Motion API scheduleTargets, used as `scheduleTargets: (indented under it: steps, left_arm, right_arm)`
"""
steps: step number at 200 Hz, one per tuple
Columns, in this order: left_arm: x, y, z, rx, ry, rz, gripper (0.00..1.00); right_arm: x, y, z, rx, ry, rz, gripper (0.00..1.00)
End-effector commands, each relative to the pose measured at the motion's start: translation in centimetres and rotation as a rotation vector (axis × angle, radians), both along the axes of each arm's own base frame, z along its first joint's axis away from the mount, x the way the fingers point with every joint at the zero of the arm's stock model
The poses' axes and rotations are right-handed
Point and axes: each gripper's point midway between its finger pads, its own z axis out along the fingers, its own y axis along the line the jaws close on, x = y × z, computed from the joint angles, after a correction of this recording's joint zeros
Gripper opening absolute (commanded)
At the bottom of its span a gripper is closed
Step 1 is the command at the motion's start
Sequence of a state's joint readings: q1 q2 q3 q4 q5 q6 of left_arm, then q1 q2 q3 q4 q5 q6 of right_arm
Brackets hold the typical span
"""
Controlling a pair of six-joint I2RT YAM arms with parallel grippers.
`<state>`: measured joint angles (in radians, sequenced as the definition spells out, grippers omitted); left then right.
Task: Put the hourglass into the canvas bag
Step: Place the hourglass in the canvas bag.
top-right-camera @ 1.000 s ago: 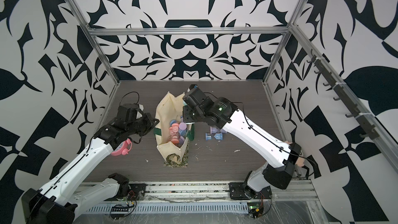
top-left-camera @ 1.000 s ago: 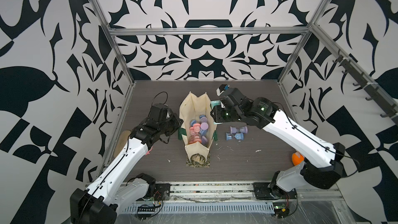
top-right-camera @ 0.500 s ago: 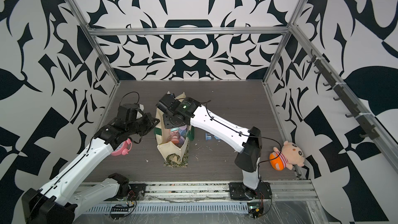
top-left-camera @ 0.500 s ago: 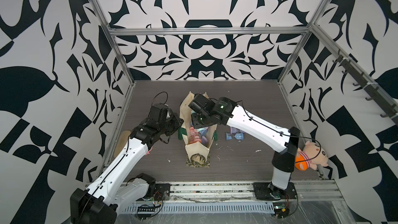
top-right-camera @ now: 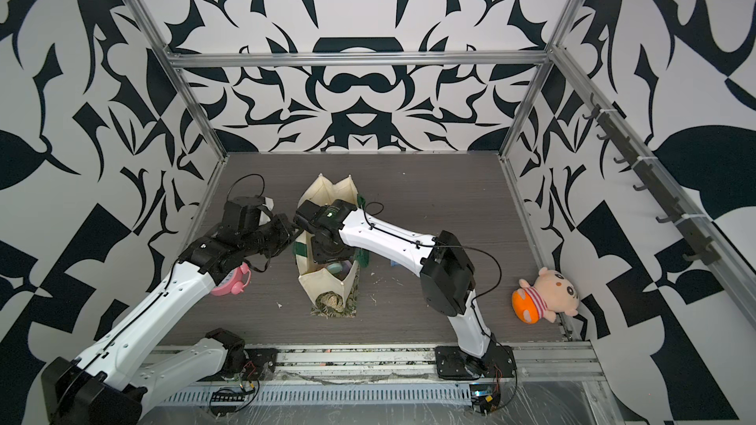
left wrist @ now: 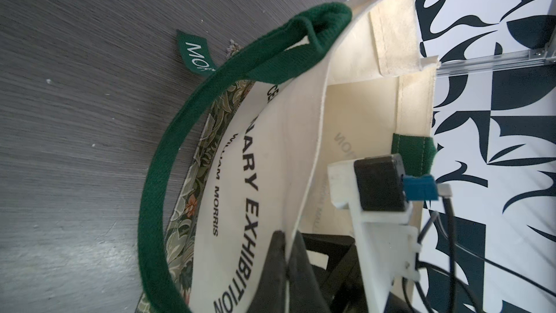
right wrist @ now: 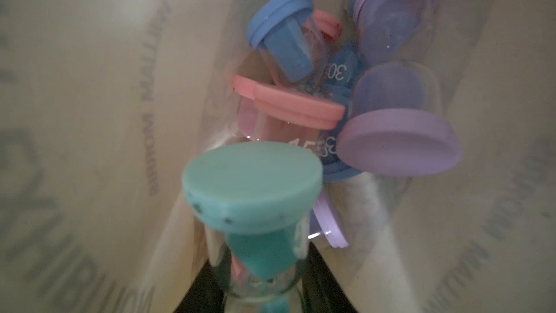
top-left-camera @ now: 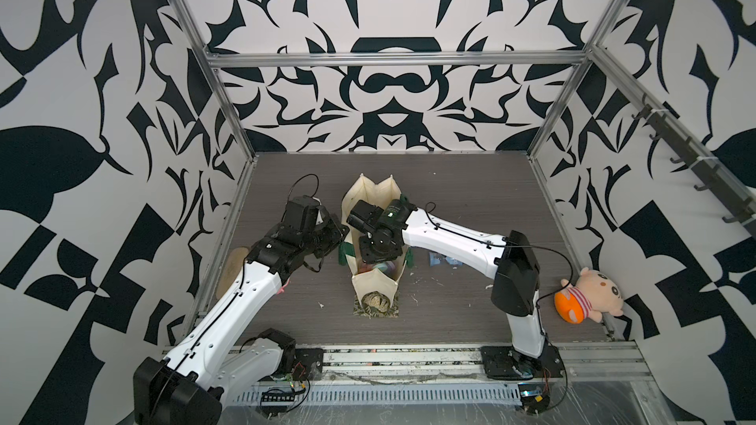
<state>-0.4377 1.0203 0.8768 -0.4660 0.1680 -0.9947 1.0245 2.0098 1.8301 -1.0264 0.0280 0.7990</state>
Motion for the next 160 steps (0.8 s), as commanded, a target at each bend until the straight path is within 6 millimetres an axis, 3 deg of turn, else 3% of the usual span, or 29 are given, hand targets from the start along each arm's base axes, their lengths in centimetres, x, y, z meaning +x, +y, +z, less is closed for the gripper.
scheduleTargets:
  steps: [1, 40, 105, 129, 160]
  left_arm:
    - [0.0, -0.3, 0.1, -0.008, -0.017, -0.024, 0.0]
    - [0.0, -0.3, 0.0, -0.006, -0.011, -0.025, 0.0]
    - [0.1, -0.3, -0.1, 0.004, -0.011, -0.028, 0.0]
    - [0.1, -0.2, 0.1, 0.014, -0.017, -0.028, 0.0]
    - [0.2, -0.1, 0.4, 0.028, -0.025, -0.029, 0.0]
  right_arm:
    - [-0.2, 0.8, 1.1, 0.048, -0.006, -0.002, 0.36]
    - [0.4, 1.8, 5.1, 0.117, -0.089, 0.036, 0.55]
    - [1.0, 1.2, 13.3, 0.202, -0.268, 0.055, 0.61]
    - [1.0, -0.1, 16.3, 0.231, -0.34, 0.046, 0.62]
    - [1.9, -4.2, 19.9, 0.2, -0.494, -0.031, 0.63]
